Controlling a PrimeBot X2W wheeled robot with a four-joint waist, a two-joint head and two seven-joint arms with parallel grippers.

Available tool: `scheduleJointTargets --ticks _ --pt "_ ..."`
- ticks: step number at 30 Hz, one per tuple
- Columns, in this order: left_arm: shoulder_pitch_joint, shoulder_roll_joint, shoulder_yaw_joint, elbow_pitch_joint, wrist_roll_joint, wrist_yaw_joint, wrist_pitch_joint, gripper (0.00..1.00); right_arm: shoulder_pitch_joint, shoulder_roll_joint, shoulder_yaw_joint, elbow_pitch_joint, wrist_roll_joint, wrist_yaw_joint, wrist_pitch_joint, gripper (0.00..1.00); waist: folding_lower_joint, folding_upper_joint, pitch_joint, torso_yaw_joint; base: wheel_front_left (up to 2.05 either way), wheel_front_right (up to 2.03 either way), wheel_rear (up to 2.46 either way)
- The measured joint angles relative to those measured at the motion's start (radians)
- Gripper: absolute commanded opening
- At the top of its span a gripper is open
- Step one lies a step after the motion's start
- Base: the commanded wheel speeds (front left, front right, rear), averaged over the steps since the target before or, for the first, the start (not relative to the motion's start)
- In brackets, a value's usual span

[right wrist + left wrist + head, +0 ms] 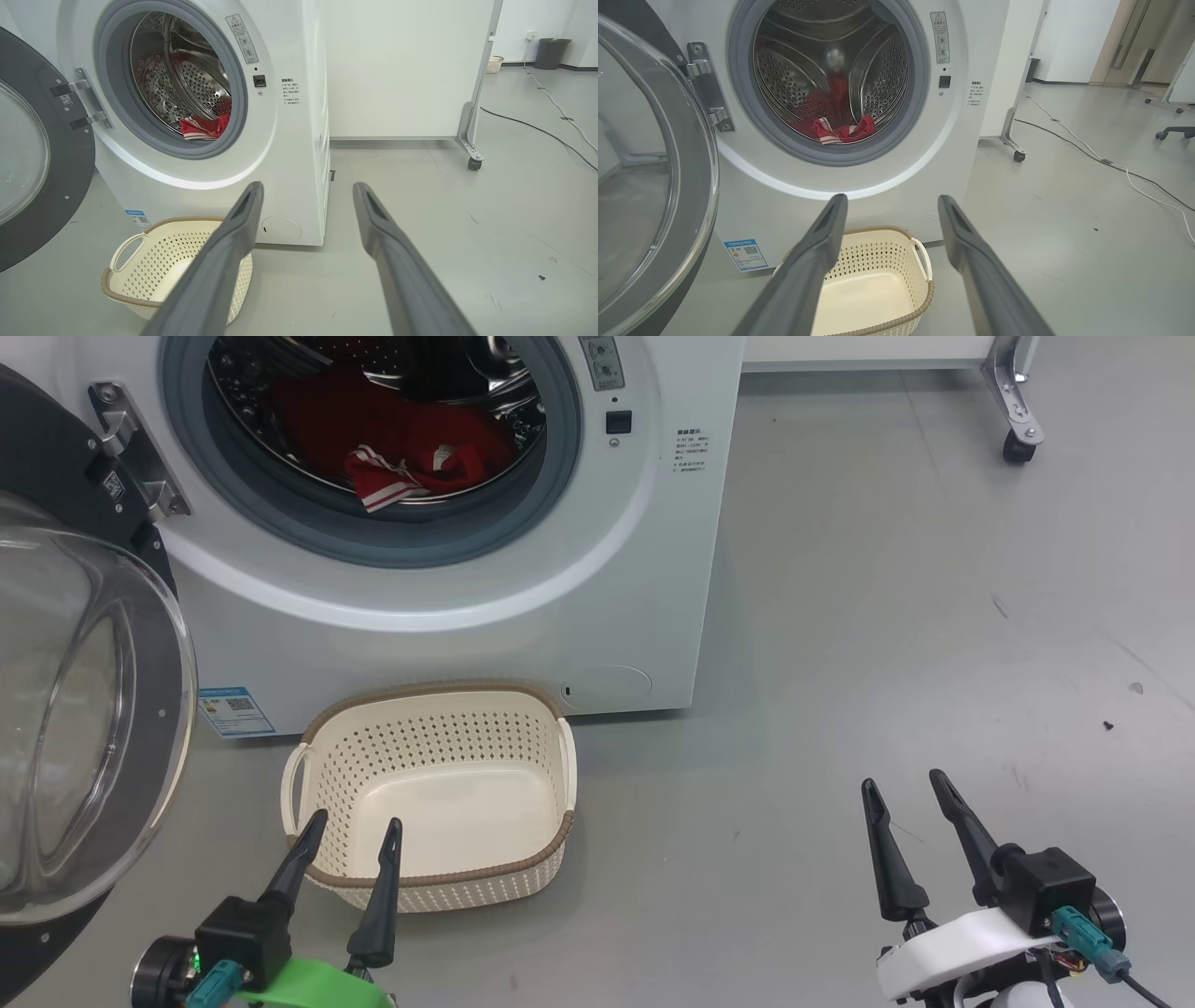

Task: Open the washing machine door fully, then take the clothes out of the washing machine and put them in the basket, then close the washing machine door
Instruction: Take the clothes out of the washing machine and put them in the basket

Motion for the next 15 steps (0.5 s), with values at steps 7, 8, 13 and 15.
scheduleJointTargets --ticks 7,8,13,15 --pt "0.000 0.000 0.000 -0.005 0.000 0.000 0.000 1.00 0.001 0.000 0.004 -0.002 0.001 -0.001 0.000 1.00 0.0000 0.0000 0.000 0.002 0.00 0.00 0.00" --pt "0.000 0.000 0.000 -0.006 0.000 0.000 0.000 1.00 0.001 0.000 0.004 -0.002 0.001 -0.001 0.000 1.00 0.0000 0.0000 0.000 0.002 0.00 0.00 0.00" --pt "0.000 0.000 0.000 -0.010 0.000 0.001 0.002 1.00 0.005 0.000 0.005 -0.002 0.002 -0.001 0.000 1.00 0.0000 0.0000 -0.001 0.003 0.00 0.00 0.00" --pt "0.000 0.000 0.000 -0.012 0.002 0.001 0.002 1.00 0.005 0.000 0.006 -0.003 0.002 -0.001 0.000 1.00 0.0000 0.0000 -0.002 0.004 0.04 -0.04 0.00"
